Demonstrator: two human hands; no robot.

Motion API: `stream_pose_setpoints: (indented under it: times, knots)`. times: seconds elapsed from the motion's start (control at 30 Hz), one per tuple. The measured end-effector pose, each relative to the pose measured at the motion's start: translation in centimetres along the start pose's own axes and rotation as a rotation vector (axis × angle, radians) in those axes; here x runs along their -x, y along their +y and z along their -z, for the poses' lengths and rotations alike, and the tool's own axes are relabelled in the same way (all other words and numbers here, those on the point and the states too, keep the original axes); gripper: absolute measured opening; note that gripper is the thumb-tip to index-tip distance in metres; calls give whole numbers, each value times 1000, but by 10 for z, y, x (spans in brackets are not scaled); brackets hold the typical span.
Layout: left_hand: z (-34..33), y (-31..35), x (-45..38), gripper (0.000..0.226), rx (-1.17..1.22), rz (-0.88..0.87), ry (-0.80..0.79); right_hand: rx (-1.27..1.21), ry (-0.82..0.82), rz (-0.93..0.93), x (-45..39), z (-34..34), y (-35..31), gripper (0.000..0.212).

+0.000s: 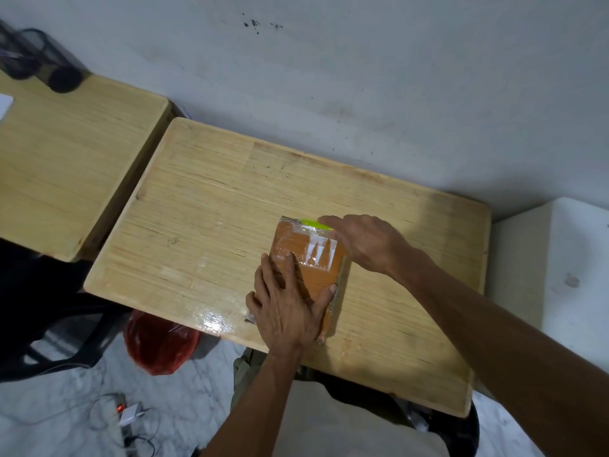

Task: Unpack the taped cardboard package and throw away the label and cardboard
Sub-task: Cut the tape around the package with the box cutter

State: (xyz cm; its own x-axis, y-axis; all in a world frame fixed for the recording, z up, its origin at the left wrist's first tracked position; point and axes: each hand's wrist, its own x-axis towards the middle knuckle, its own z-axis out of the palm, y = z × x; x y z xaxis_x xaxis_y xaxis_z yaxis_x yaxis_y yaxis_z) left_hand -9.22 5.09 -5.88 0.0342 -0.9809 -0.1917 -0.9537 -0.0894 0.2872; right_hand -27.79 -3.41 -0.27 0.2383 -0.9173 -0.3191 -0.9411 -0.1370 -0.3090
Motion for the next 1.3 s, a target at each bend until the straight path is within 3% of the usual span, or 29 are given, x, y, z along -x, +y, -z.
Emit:
stream_pose_setpoints:
  times: [0.37,0.73,0.97,1.3]
  knots:
    - [-1,-1,1,99,1,-2,2,-74,24,12,-2,2,-11,41]
    - [1,-1,0,100,2,-4,8,107,95,96,0,-8,3,45]
    - [0,0,0,101,-19,-13,3,-55,245,212,15,-10,22,44]
    - [-1,-1,0,103,-25,-9,-8,-16,190,142,30,-7,34,35]
